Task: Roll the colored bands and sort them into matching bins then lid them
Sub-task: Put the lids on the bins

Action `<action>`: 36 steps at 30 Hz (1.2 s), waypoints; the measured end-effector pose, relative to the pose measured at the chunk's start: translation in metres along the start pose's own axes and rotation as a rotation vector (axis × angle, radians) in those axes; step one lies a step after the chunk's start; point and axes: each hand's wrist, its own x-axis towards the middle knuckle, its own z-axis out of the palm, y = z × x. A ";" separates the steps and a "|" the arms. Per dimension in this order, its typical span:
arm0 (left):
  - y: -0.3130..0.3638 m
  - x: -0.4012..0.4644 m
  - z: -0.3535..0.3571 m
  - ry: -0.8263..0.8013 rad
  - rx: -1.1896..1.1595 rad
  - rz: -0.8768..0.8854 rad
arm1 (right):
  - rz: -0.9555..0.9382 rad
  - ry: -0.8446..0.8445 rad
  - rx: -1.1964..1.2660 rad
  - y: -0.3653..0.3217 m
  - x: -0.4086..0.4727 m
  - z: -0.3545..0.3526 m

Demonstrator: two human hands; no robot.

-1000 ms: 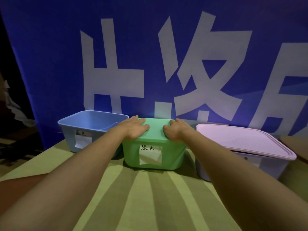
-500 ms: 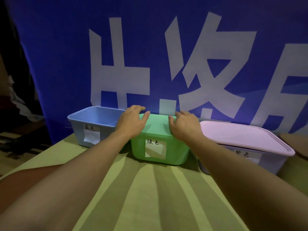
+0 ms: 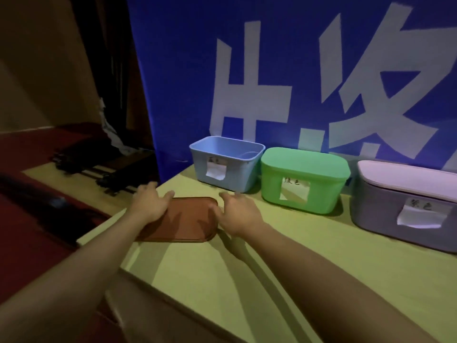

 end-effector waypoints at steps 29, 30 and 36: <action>0.041 0.003 -0.053 -0.153 -0.922 0.050 | 0.219 0.658 0.840 0.013 0.048 -0.092; 0.047 0.007 -0.047 -0.168 -0.941 0.065 | 0.248 0.673 0.866 0.017 0.054 -0.095; 0.071 0.045 -0.010 -0.090 -1.101 0.089 | 0.348 0.680 0.952 0.040 0.091 -0.107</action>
